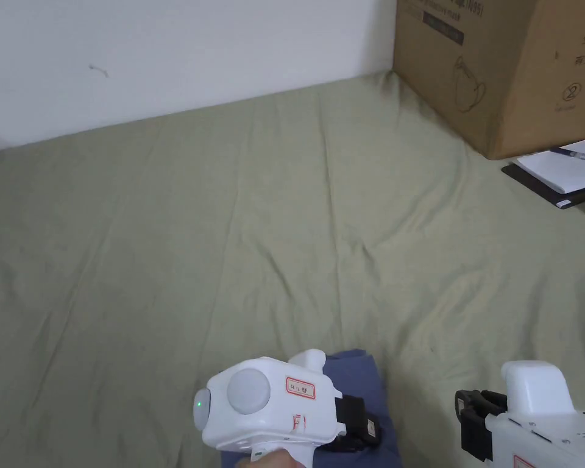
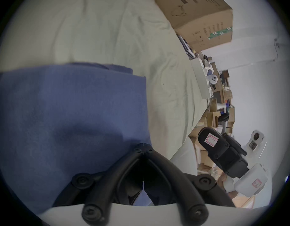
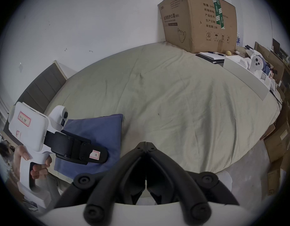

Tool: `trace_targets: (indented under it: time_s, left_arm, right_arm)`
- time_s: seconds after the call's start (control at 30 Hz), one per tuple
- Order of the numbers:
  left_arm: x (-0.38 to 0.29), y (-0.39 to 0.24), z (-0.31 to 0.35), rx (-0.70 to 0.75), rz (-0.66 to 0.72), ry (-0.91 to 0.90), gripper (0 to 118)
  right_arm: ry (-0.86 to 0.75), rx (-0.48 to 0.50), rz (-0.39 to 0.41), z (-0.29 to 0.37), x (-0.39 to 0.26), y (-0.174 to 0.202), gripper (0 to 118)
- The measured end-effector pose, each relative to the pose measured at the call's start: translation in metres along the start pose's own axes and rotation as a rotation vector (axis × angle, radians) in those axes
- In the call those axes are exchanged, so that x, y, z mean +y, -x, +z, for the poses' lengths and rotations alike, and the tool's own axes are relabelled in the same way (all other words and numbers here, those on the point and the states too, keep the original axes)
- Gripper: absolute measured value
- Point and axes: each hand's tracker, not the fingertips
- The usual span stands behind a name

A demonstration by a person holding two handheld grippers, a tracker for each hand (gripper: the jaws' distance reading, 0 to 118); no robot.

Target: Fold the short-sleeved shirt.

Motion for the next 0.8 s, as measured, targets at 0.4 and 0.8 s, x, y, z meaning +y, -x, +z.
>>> trace_targets:
  time_s: [0.4, 0.8]
  left_arm:
    - [-0.049, 0.079, 0.147, -0.009, 0.169, -0.259, 0]
    - [-0.063, 0.144, 0.142, -0.167, 0.324, -0.211, 80]
  right_arm:
    - [0.064, 0.164, 0.195, -0.036, 0.009, 0.083, 0]
    - [0.188, 0.162, 0.249, -0.083, -0.010, 0.108, 0]
